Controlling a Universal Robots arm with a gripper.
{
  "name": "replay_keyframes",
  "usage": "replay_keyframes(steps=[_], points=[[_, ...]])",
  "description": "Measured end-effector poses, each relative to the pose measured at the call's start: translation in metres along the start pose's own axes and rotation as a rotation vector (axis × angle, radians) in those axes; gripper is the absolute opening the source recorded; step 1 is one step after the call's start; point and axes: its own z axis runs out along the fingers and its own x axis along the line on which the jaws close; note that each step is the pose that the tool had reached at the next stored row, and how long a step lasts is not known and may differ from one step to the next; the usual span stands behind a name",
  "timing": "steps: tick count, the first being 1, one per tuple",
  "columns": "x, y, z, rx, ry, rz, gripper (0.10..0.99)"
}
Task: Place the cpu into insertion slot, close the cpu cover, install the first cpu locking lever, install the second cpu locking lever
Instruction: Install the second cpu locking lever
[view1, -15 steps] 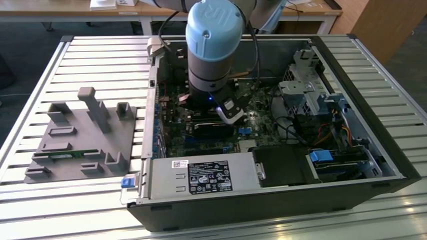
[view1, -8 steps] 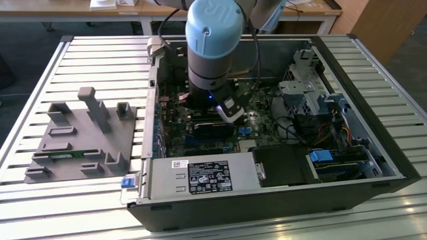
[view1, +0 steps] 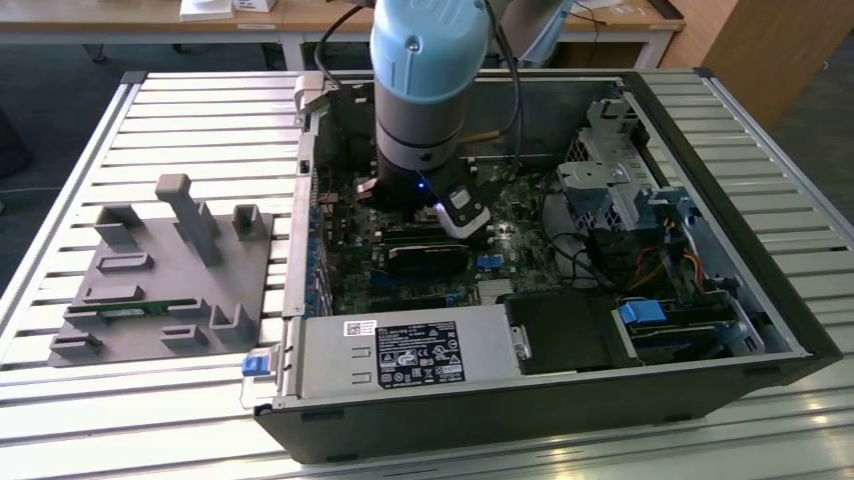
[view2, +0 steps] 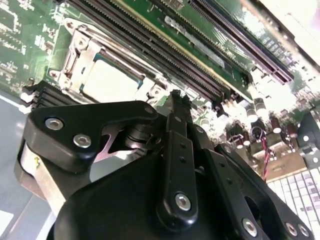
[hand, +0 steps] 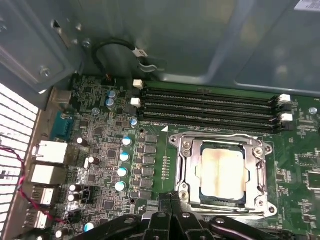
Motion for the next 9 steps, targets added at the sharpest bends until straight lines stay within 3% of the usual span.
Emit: replay_keyframes(steps=[4,9], points=[[-0.0001,0.0021,-0.0062,0.000,0.0001,0.000,0.106],[-0.0002,0.0024,-0.0070,0.000,-0.0001,0.000,0.106]])
